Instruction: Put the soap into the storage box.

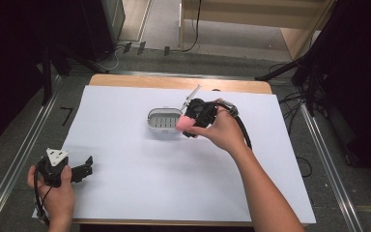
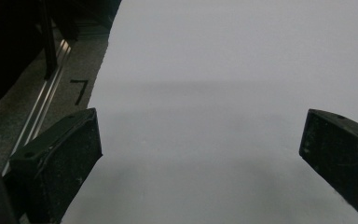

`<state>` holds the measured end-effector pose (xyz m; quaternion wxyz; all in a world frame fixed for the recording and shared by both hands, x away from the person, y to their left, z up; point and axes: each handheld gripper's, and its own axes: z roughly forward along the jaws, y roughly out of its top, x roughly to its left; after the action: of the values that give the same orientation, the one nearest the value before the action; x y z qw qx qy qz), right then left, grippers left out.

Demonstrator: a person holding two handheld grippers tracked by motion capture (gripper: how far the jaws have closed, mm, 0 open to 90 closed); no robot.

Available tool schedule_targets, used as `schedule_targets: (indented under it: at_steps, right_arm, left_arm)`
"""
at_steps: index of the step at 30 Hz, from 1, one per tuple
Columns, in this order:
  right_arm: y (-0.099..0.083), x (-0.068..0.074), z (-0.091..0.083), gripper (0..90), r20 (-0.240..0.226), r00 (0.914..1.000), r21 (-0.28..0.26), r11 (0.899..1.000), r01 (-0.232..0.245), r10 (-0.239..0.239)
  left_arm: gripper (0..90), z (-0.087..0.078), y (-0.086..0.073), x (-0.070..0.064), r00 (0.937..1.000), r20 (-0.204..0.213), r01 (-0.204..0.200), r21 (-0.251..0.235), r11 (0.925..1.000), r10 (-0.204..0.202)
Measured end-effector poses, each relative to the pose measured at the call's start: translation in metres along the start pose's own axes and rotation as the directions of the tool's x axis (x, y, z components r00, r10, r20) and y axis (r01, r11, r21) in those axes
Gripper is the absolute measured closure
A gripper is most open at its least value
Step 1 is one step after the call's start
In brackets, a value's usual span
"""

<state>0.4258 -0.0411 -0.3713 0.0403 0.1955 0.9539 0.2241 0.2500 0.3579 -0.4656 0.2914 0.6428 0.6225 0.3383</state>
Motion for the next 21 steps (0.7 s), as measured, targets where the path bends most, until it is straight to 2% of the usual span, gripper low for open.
schedule_targets:
  at_steps: [8,11,21]
  right_arm:
    - [0.011,0.000,0.002,38.2,-0.012,0.9996,0.005,1.000,0.026,-0.026]
    - [0.016,0.001,0.004,38.3,-0.019,0.9989,-0.015,0.999,0.043,-0.043]
    - [0.032,-0.001,0.008,38.2,-0.008,0.9964,-0.021,0.996,0.084,-0.085]
  left_arm:
    - [0.0,0.000,0.000,0.000,1.0000,0.001,-0.002,-0.001,1.0000,0.002]
    - [0.0,0.000,0.000,0.000,1.0000,0.001,0.001,0.000,1.0000,-0.001]
    - [0.0,0.000,0.000,0.000,1.0000,0.002,0.001,0.005,1.0000,-0.001]
